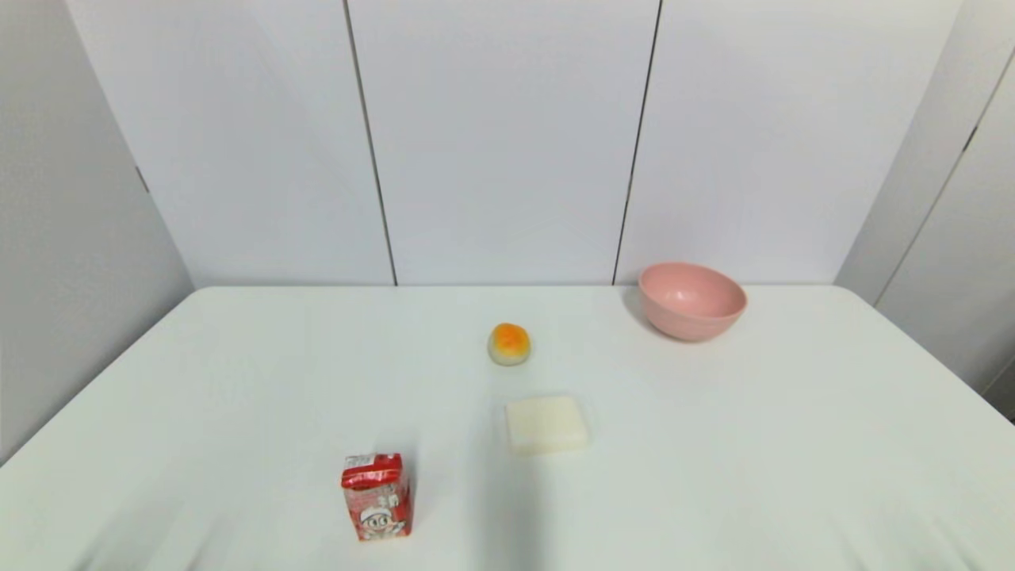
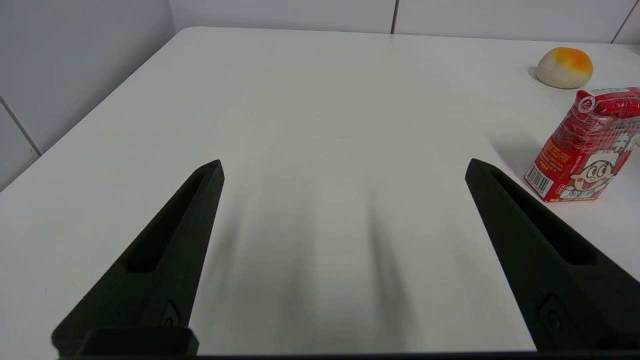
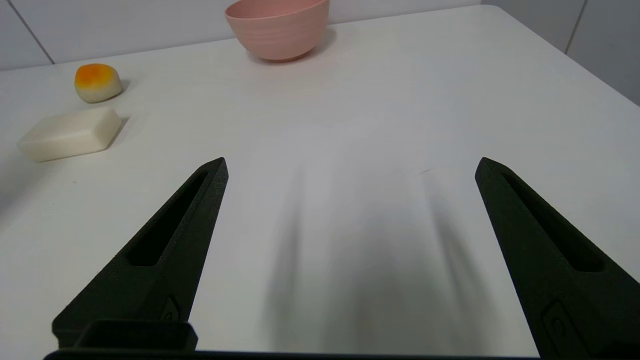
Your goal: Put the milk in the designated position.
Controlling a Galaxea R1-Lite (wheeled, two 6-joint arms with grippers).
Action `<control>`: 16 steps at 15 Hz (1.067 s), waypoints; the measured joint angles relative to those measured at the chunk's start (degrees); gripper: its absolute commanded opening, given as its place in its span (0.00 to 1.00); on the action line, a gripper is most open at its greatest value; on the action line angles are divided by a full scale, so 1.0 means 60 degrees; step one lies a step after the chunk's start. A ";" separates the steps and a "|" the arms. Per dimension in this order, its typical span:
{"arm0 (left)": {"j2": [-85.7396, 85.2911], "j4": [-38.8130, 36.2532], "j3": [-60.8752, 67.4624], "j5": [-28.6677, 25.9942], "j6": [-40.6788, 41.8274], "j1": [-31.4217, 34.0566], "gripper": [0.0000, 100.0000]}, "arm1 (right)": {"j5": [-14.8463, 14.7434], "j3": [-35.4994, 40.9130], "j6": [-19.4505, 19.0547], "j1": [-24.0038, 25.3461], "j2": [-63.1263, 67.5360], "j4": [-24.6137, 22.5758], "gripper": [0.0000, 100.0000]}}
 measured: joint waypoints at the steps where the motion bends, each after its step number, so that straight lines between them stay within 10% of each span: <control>1: 0.0000 0.0004 0.0000 0.0000 0.0004 0.0000 1.00 | 0.0000 0.0000 0.0000 0.0000 0.0000 0.0000 1.00; 16: 0.3263 -0.0593 -0.1542 -0.0130 0.1786 -0.0047 1.00 | 0.0000 0.0000 0.0000 0.0000 0.0000 0.0002 1.00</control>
